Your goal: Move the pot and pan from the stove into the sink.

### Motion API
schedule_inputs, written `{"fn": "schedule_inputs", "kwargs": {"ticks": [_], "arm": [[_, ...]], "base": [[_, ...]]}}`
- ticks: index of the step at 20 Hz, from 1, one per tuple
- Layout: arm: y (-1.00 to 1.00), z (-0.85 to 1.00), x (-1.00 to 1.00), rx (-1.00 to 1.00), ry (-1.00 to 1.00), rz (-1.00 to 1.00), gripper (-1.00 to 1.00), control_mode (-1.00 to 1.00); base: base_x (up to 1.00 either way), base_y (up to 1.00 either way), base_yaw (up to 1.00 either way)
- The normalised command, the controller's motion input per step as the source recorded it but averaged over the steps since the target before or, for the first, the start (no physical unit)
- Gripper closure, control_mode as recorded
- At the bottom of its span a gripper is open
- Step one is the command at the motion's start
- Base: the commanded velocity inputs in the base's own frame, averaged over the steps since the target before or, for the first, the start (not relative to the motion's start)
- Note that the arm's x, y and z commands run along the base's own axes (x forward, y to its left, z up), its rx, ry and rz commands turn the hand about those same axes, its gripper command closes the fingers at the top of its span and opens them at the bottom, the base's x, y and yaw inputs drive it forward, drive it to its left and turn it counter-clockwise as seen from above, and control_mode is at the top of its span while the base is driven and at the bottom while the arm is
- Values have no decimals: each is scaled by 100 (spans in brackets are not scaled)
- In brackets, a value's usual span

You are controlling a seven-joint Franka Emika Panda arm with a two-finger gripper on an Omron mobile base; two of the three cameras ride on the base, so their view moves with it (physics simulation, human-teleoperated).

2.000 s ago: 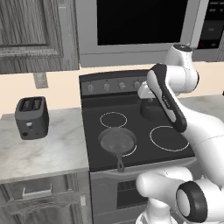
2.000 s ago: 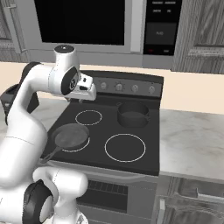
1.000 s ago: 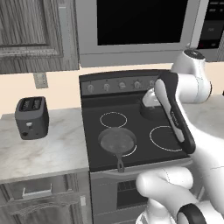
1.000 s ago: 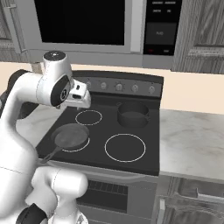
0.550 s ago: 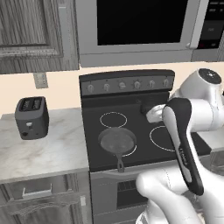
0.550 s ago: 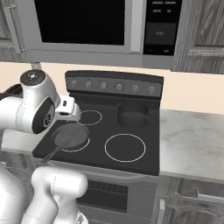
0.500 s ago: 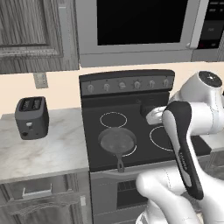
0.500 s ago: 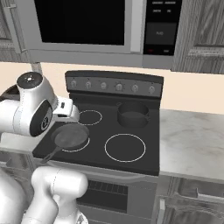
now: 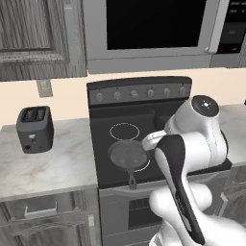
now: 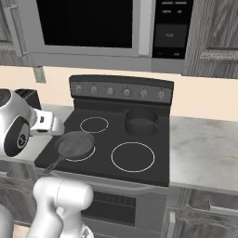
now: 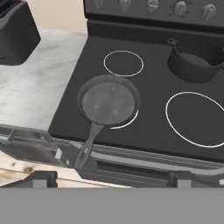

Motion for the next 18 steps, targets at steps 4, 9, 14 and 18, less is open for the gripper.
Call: {"fn": "schedule_inputs", "kwargs": {"ticks": [4, 9, 14, 18], "arm": [[31, -1, 0, 0, 0, 0, -100, -100], [4, -1, 0, 2, 0, 0, -100, -100], [11, -25, 0, 13, 0, -1, -100, -100], [11, -36, -1, 11, 0, 0, -100, -100]], "base": [[0, 0, 0], [0, 0, 0], [0, 0, 0], [0, 0, 0]]}}
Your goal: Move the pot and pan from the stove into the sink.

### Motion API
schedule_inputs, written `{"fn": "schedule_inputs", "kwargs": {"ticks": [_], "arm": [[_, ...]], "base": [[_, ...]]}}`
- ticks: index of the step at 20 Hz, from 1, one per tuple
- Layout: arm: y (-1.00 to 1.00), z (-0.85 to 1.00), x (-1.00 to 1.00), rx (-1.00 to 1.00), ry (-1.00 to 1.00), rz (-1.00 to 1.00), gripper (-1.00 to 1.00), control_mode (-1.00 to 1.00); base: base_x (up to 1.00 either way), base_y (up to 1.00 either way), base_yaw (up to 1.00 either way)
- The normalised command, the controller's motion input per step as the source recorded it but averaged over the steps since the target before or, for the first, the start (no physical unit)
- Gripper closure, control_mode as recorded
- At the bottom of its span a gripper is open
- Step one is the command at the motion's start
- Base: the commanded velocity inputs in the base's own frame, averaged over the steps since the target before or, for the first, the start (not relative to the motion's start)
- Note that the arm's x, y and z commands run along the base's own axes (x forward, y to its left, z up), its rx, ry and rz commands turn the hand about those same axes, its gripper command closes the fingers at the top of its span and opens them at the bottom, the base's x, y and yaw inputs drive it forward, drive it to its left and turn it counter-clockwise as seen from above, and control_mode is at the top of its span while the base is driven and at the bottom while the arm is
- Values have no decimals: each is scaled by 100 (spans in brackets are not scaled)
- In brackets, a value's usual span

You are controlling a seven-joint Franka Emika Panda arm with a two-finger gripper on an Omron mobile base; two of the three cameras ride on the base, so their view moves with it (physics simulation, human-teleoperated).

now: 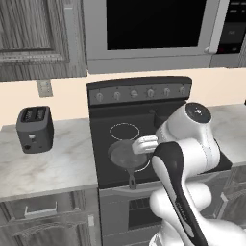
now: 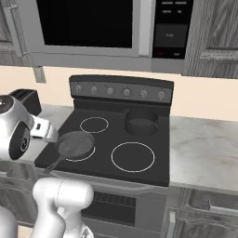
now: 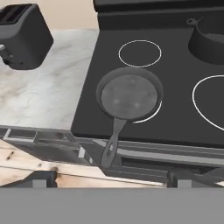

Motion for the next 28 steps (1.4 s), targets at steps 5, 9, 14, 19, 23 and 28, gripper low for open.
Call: {"fn": "schedule_inputs", "kwargs": {"ticks": [5, 9, 14, 19, 23, 28], "arm": [[7, -33, 0, 4, 3, 0, -100, -100], [5, -35, 0, 0, 5, 0, -100, -100], [3, -25, 0, 0, 4, 0, -100, -100], [2, -25, 0, 0, 4, -2, -100, -100], [0, -27, 0, 0, 1, -4, -100, -100], [-3, -25, -1, 0, 0, -7, -100, -100]], "base": [[0, 0, 0], [0, 0, 0], [0, 0, 0], [0, 0, 0], [0, 0, 0], [0, 0, 0]]}}
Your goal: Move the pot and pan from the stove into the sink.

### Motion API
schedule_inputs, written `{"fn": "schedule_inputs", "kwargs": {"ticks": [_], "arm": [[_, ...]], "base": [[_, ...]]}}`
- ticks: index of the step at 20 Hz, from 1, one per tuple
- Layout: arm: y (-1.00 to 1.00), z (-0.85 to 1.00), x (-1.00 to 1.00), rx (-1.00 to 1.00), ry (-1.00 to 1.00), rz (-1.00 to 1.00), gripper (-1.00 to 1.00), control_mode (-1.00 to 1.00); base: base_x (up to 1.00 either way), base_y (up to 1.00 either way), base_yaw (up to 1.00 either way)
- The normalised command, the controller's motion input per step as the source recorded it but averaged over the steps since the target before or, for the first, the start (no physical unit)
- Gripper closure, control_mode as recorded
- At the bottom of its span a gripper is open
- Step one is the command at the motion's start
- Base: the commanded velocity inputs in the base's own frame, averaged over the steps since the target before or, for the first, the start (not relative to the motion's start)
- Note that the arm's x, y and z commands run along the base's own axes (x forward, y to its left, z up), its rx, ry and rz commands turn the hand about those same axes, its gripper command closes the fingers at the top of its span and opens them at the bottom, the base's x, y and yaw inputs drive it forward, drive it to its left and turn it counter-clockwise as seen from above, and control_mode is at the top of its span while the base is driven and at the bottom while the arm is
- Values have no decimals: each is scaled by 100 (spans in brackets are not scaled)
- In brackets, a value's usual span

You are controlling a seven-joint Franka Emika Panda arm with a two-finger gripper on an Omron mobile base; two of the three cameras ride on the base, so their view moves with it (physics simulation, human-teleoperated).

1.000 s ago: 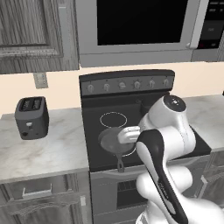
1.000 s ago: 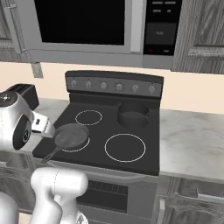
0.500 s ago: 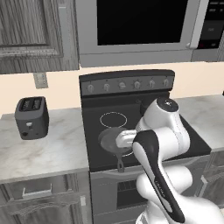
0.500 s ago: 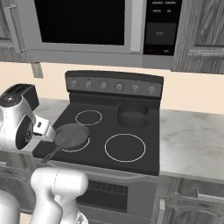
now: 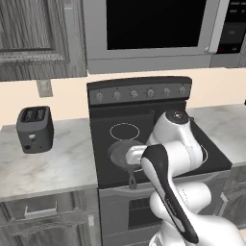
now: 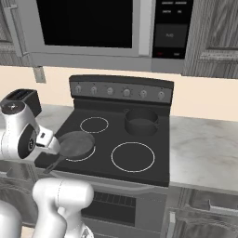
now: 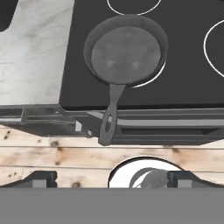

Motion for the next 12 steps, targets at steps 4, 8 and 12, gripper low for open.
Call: {"fn": "schedule_inputs", "kwargs": {"ticks": [4, 8, 12], "arm": [[-6, -26, 0, 1, 0, -7, -100, -100], [-2, -23, 0, 2, 0, -5, -100, -100], [0, -29, 0, 1, 2, -5, -100, -100]], "base": [[0, 0, 0], [0, 0, 0], [0, 0, 0]]}}
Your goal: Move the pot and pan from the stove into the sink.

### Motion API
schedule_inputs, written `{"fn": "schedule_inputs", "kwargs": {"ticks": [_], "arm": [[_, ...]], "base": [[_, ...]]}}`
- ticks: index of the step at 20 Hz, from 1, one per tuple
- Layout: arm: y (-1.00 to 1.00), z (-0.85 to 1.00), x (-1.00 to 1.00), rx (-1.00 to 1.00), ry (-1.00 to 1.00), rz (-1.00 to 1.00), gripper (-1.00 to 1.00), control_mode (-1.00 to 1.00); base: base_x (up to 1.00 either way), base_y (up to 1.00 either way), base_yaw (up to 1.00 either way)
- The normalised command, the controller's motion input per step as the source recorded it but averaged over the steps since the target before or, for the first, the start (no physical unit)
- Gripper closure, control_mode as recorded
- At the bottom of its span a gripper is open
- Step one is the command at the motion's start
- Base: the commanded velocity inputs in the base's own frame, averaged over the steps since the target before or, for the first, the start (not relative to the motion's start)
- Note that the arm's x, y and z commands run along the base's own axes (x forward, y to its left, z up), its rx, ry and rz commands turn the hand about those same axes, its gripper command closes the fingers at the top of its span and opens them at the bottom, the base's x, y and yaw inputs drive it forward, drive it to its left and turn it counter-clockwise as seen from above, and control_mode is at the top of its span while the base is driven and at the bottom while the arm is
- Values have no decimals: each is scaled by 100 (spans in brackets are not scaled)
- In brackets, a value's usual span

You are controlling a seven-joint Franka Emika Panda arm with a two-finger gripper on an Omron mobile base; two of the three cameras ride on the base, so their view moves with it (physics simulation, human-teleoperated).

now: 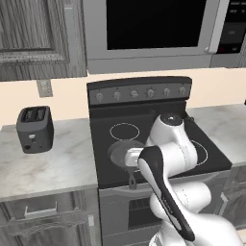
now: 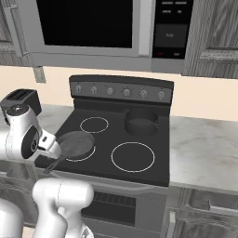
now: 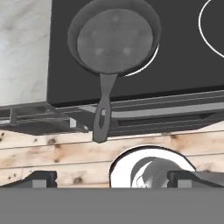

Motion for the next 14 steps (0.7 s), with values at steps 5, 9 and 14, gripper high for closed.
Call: {"fn": "schedule_inputs", "kwargs": {"ticks": [5, 9, 14], "arm": [[0, -35, 2, 0, 3, -4, -100, -100], [0, -36, 6, 0, 2, -3, -100, -100], [0, -33, 11, 0, 2, -3, -100, -100]], "base": [[0, 0, 0], [0, 0, 0], [0, 0, 0]]}}
